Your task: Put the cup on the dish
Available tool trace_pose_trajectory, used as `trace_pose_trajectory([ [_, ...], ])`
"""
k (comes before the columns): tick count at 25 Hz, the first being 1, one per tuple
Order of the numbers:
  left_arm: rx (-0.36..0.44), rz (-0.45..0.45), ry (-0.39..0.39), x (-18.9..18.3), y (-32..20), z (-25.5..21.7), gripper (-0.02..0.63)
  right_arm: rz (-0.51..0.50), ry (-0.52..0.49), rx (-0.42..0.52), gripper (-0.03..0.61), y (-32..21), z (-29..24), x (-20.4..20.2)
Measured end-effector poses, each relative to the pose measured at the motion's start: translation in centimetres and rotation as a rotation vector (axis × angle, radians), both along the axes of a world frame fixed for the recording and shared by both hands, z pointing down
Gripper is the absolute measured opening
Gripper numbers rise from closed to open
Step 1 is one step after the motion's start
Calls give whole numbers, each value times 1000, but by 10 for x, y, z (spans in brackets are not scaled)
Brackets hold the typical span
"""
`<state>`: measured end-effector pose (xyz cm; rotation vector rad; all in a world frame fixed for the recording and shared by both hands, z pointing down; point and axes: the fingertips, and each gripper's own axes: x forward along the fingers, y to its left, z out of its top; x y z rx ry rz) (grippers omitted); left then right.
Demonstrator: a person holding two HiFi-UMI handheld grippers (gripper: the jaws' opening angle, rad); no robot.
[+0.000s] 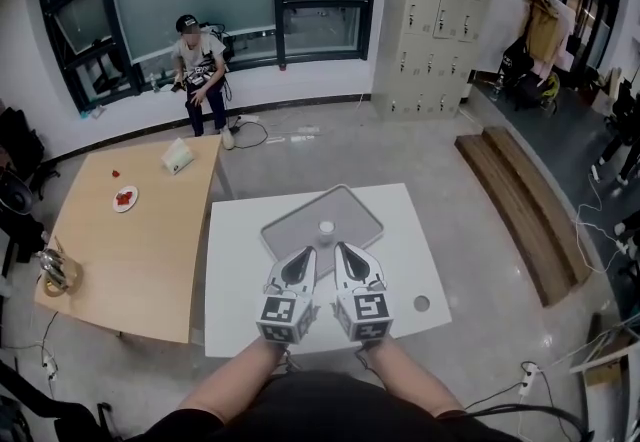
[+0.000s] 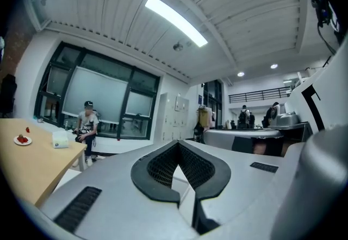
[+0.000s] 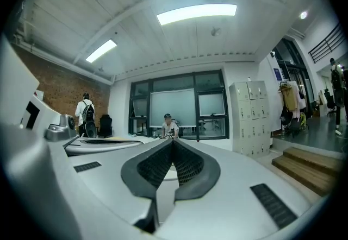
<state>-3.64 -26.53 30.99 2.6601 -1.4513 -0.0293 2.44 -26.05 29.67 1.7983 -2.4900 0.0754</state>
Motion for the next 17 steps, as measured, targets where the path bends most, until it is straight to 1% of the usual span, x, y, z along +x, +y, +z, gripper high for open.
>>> trace_pose_trajectory([
  [1, -4, 2, -5, 0, 0, 3, 6, -5, 5, 2, 12, 0, 0, -1],
  [5, 23, 24, -19, 3, 0, 7, 6, -17, 2, 16, 12, -5, -1, -3],
  [9, -5, 12, -2, 6, 1, 2, 6, -26, 6, 26, 12, -5, -7, 2],
  [12, 14, 26, -13, 10, 1, 4, 6, -32, 4, 32, 12, -4, -9, 3],
  [14, 19, 37, -15, 13, 3, 6, 6, -25, 0, 20, 12, -1, -8, 3],
  [17, -3, 37, 4, 15, 8, 4, 6, -2, -5, 7, 12, 4, -9, 3],
])
